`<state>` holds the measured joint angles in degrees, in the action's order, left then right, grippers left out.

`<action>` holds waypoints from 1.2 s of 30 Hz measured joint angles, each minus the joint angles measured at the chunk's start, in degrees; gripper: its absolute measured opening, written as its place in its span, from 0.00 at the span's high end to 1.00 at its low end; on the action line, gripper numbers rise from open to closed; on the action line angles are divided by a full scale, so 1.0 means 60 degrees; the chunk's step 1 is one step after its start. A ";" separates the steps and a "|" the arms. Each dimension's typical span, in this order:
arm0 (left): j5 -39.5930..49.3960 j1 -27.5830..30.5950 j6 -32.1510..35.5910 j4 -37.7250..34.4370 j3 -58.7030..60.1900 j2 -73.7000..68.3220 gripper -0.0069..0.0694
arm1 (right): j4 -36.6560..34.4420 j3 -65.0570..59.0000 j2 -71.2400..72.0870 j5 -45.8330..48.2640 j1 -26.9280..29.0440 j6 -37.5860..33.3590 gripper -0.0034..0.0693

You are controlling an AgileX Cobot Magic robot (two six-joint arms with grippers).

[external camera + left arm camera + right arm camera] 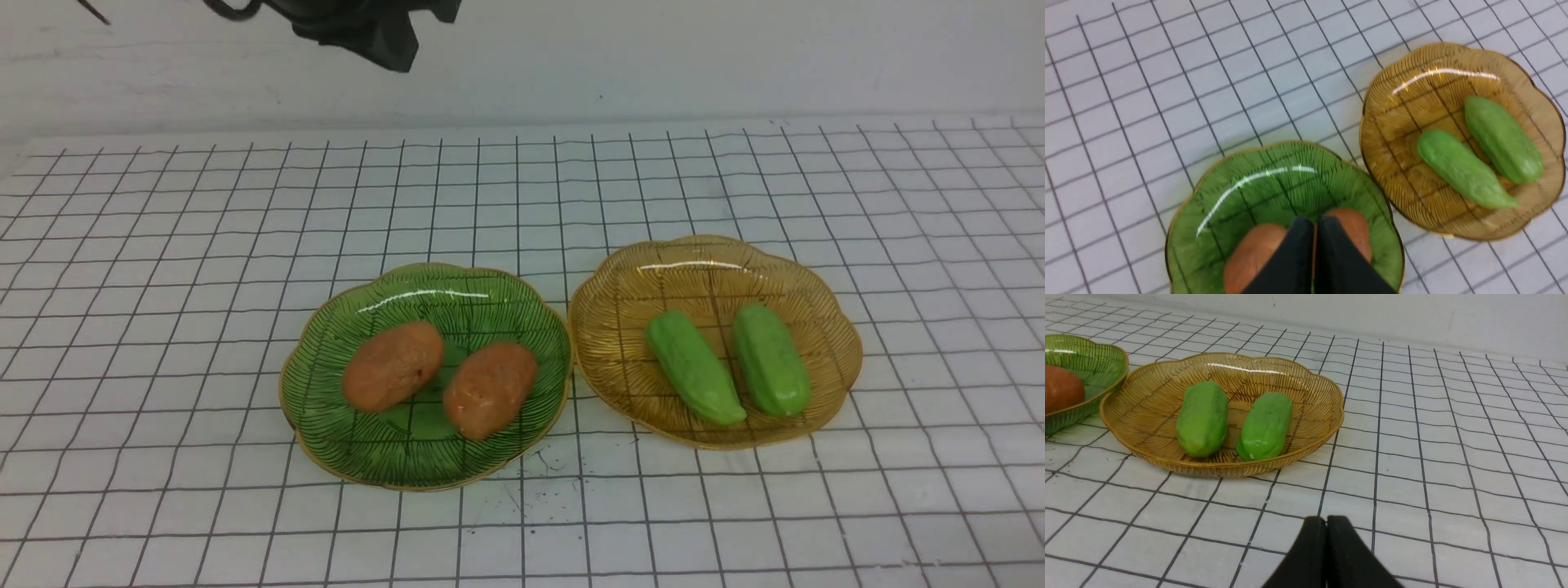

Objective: Put different types of vegetables on the plate.

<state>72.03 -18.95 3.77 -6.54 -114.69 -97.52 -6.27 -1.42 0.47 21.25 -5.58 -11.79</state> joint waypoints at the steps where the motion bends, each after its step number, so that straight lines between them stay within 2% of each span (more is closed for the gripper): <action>1: 0.0000 0.0000 0.0000 0.0000 0.0544 0.0423 0.92 | 0.0000 0.0000 0.0000 0.0000 0.0021 0.0000 0.97; 11: 0.0000 0.0000 0.0062 0.0165 0.3822 0.3201 0.92 | 0.0000 0.0008 0.0000 0.0032 0.0878 0.0000 0.97; 20: 0.0000 0.0000 -0.0068 0.0546 0.7278 0.6592 0.92 | 0.0000 0.0008 0.0000 0.0040 0.0952 0.0000 0.97; 23: -0.0268 0.0000 -0.0489 0.0546 0.8895 0.8213 0.92 | 0.0000 0.0008 0.0000 0.0040 0.0952 0.0000 0.97; 29: -0.2549 0.0000 -0.1316 0.0546 1.1501 1.0897 0.92 | 0.0000 0.0008 0.0000 0.0040 0.0952 0.0000 0.97; 30: -0.3993 0.0000 -0.1702 0.0546 1.2615 1.2051 0.92 | 0.0000 0.0008 0.0000 0.0040 0.0952 0.0000 0.97; 31: -0.3993 0.0000 -0.1733 0.0546 1.2615 1.2051 0.92 | 0.0000 0.0008 0.0000 0.0040 0.0952 0.0000 0.97; 34: -0.6243 0.0000 -0.1957 0.0537 1.4082 1.3597 0.92 | 0.0003 0.0008 0.0000 0.0040 0.0952 0.0000 0.97; 36: -0.7131 0.0000 -0.1980 0.0537 1.4601 1.4113 0.92 | 0.0003 0.0008 0.0000 0.0040 0.0952 0.0000 0.97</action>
<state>29.24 -18.95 -8.12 -3.32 -27.09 -12.84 -6.25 -1.38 0.47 21.49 0.14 -11.79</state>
